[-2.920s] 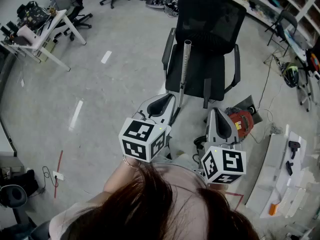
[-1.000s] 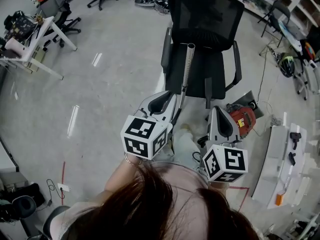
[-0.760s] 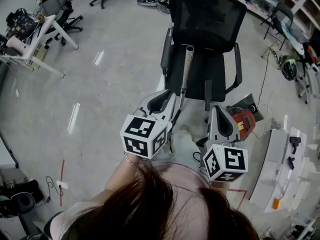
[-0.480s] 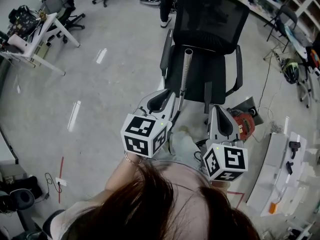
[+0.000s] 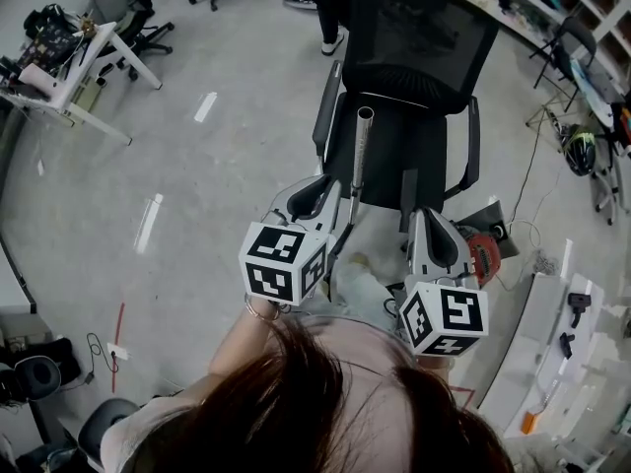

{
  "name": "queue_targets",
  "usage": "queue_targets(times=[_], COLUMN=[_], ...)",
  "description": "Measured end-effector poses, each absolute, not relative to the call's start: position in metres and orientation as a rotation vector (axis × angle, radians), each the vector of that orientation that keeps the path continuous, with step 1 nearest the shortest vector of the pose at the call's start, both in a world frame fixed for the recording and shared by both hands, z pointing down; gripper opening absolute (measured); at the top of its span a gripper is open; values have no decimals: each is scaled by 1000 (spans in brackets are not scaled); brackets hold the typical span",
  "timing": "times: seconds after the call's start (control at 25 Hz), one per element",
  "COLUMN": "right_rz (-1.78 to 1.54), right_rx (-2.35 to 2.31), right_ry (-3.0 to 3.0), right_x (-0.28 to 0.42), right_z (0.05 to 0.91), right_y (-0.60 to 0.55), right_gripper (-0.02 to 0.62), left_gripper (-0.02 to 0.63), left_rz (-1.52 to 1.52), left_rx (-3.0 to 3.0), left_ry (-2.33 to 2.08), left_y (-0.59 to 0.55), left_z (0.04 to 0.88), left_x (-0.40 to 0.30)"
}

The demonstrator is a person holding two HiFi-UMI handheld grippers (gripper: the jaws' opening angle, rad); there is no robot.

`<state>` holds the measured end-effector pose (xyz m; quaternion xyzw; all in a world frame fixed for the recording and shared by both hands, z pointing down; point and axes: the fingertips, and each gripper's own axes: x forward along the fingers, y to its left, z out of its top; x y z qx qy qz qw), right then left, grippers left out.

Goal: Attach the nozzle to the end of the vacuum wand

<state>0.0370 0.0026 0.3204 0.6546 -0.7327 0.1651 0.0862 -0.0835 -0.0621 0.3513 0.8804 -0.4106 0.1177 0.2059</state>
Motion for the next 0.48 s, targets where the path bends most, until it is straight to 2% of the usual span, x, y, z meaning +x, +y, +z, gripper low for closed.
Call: queue_targets(times=[0.48], right_rz=[508], right_rx=[1915], right_ry=[-2194], right_x=[63], right_z=[325], right_y=[-23], right_gripper=[23], left_gripper=[28], left_rz=[348], left_rx=[2409], left_ry=[-1183], left_y=[-93], left_z=[364], left_x=[-65])
